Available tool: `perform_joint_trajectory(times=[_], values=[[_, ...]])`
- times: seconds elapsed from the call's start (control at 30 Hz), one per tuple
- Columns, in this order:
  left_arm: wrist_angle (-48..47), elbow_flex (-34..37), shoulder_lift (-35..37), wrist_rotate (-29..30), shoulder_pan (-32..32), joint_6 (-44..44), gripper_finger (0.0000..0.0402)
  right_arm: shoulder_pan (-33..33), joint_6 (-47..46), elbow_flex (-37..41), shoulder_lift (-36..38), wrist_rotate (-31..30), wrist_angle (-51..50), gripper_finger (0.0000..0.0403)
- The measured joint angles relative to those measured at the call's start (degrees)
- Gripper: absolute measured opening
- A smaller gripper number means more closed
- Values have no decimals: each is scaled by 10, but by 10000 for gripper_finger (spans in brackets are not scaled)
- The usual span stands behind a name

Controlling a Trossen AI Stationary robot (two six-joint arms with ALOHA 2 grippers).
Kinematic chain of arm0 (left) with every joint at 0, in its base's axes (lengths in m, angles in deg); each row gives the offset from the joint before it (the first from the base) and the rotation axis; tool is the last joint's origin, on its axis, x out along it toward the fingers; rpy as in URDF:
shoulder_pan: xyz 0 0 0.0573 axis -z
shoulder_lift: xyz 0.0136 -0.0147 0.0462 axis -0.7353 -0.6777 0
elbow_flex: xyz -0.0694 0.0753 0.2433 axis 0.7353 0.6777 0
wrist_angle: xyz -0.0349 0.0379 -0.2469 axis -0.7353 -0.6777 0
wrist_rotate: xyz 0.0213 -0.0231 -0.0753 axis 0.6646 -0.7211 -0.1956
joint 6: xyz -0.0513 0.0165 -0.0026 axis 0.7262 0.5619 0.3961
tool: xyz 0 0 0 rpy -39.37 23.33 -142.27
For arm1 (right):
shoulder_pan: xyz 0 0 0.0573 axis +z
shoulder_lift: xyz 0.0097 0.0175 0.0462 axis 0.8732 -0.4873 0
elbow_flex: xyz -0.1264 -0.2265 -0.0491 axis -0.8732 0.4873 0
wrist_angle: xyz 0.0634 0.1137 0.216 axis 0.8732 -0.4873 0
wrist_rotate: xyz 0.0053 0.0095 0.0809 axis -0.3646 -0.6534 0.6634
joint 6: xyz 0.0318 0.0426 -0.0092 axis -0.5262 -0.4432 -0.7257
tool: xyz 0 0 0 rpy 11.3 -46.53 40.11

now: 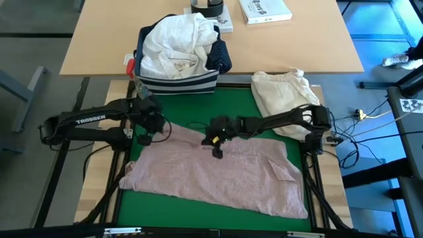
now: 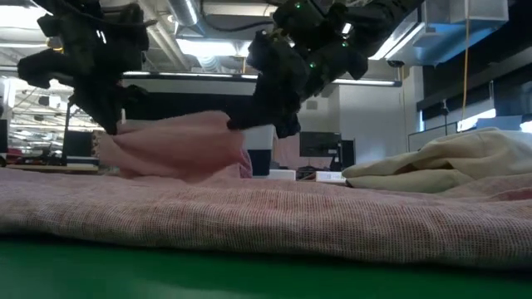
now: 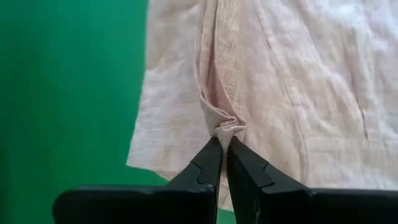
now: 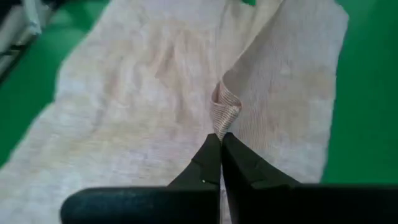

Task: Fold laundry
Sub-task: Fold the red polo

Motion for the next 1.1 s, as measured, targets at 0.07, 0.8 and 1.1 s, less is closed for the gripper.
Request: perform_joint_trajectory(times=[0.07,0.8,1.1], values=[[0,14,-6,1,9,0,16,2,-2,1,-10,-17,-14,1],[19,60,-32,40,46,11,48,4,-8,2,-58,3,18,43],[-32,-6,-31,122,46,37,103,1,1,-2,-38,6,7,149]])
